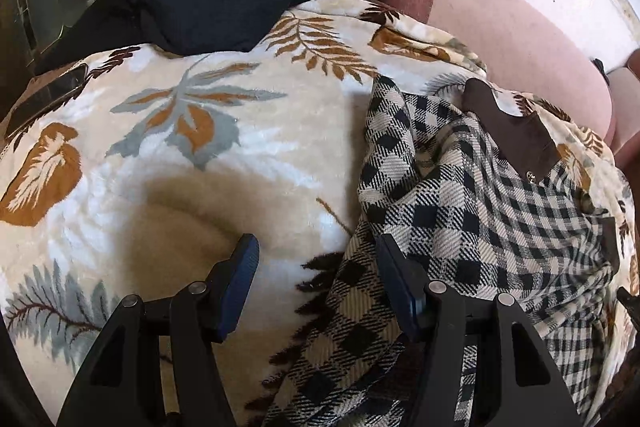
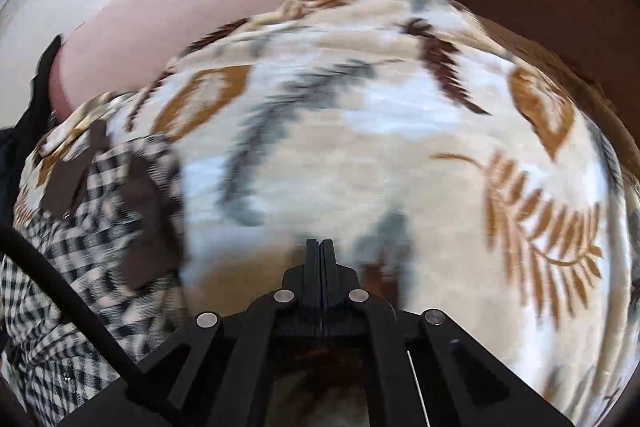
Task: Fold large clothes
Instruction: 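Lower the held sleeve onto the shirt front with the right gripper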
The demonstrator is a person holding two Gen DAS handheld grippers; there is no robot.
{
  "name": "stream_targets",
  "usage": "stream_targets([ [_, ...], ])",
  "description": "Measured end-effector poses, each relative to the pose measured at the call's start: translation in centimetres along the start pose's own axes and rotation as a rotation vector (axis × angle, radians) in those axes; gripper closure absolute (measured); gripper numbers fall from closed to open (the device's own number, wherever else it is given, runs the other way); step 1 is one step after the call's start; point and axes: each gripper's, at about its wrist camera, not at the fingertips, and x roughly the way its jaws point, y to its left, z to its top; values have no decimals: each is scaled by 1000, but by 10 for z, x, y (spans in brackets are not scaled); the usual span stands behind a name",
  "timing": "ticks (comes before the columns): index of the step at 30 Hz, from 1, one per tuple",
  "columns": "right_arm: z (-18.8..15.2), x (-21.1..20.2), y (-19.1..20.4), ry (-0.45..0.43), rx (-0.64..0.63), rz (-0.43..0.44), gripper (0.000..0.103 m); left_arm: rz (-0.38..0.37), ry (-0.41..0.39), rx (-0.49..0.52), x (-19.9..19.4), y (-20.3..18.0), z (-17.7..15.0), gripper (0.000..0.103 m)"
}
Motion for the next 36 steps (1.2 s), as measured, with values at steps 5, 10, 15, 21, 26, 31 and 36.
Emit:
stream_targets([
  [5, 4, -24, 35, -38, -85, 113, 84, -96, -28, -62, -12, 8, 6, 42],
  [10, -12, -36, 84, -58, -173, 184, 70, -169, -66, -22, -9, -1, 21, 39],
  [15, -34, -24, 108, -19, -215, 214, 70, -247, 24, 60, 17, -25, 29, 55],
  [21, -36, -17, 112, -11, -218, 196, 70, -106, -5, 162, 17, -47, 21, 98],
  [26, -26, -26, 108, -39, -197, 201, 70, -39, -74, 132, -8, -26, 35, 98],
  [31, -18, -27, 110, -49, -189, 198, 70, 56, -37, 129, 12, -14, 31, 98],
  [36, -11, -22, 108, -37, -185, 186, 70, 247, -65, 195, 21, -14, 27, 102],
])
